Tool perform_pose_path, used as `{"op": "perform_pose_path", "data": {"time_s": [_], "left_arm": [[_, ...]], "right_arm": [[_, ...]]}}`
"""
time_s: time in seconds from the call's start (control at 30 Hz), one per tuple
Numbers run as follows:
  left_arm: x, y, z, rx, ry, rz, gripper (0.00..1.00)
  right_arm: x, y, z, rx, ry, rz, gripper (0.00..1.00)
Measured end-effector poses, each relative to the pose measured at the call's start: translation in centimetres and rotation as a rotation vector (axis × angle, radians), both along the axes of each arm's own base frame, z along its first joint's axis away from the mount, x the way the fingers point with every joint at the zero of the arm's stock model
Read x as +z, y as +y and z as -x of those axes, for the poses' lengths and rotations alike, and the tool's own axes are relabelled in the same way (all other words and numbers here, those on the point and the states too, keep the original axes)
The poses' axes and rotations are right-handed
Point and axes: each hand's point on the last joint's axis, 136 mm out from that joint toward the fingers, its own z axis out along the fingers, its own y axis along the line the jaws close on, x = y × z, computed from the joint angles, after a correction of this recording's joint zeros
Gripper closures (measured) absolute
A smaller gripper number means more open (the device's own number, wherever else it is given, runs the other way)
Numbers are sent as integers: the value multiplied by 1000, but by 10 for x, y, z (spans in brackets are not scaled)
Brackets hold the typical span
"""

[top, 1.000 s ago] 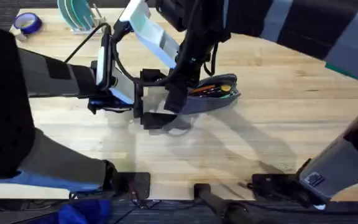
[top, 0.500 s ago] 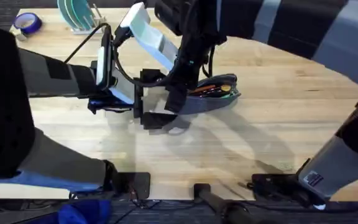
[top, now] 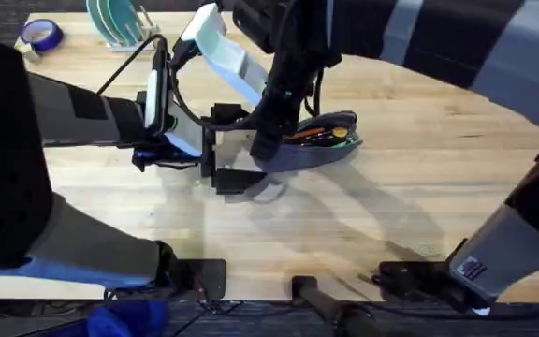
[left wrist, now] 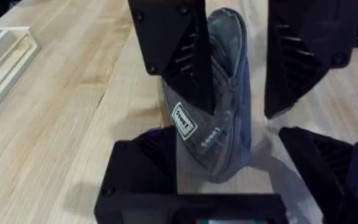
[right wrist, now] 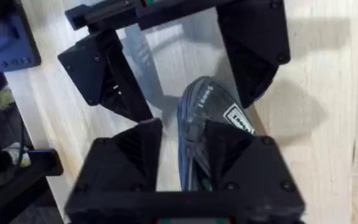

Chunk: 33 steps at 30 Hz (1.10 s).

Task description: Unzip the bag, pick up the pens from the table one at a time and place them inside, then zip the bag closed.

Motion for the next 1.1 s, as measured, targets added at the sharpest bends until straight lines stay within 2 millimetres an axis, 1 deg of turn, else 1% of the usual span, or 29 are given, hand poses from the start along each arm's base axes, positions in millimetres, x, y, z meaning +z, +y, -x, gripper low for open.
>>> {"op": "perform_pose_path", "data": {"time_s": [0.03,0.1,0.13,0.17,0.53,1.1], "left_arm": [[0,0,0,0,0,0,6],[0,0,0,0,0,0,4],[0,0,0,0,0,0,5],[0,0,0,0,0,0,5],[0,0,0,0,0,0,6],[0,0,0,0,0,0,6]], "right_arm": [[0,0,0,0,0,0,619],[0,0,0,0,-1,-1,870],[0,0,-1,-2,-2,-2,943],[0,1,-1,-3,-2,-2,961],[0,0,-1,-3,-2,-1,969],[0,1,-2,-132,38,13,970]]}}
